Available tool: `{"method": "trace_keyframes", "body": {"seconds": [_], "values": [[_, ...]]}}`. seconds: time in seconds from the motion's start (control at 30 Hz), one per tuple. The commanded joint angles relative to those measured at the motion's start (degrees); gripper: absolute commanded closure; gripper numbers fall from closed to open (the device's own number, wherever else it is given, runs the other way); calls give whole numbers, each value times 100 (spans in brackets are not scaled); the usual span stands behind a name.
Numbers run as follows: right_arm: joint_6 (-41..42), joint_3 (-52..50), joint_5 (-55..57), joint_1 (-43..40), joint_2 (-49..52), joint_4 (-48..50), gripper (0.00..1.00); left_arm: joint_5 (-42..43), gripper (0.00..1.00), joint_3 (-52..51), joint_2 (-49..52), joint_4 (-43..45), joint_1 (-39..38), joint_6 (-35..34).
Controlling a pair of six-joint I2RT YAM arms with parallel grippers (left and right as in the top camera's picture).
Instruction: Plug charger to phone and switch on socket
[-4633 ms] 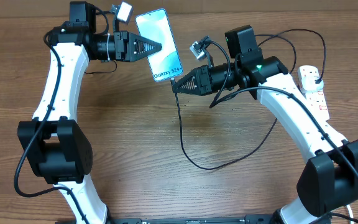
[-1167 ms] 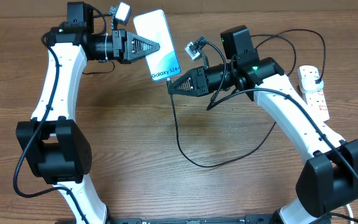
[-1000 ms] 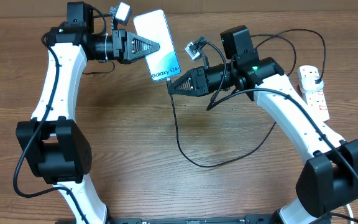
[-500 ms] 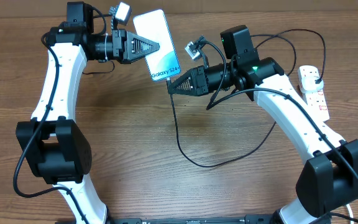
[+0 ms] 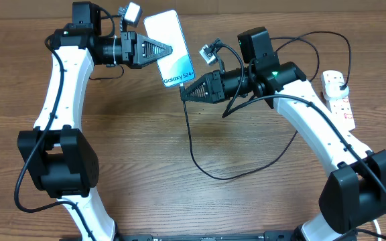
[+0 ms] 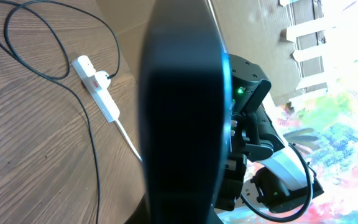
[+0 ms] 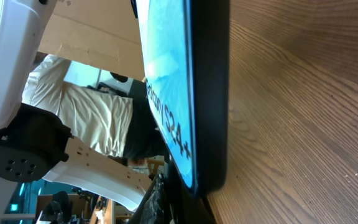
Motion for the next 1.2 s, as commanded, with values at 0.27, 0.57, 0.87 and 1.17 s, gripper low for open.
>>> {"method": "trace_keyframes", "body": {"seconds": [0.27, 0.57, 0.87, 1.17], "values": [[155, 37, -262, -39, 76, 205, 96, 260, 96, 76, -35, -17, -146, -9], [155, 37, -267, -39, 76, 208, 96, 262, 96, 76, -35, -22, -157, -11], [262, 37, -328, -92, 79, 203, 96, 260, 96, 76, -35, -103, -157, -52], [260, 37, -551, -92, 79, 203, 96, 262, 96, 76, -35, -103, -157, -52]]}}
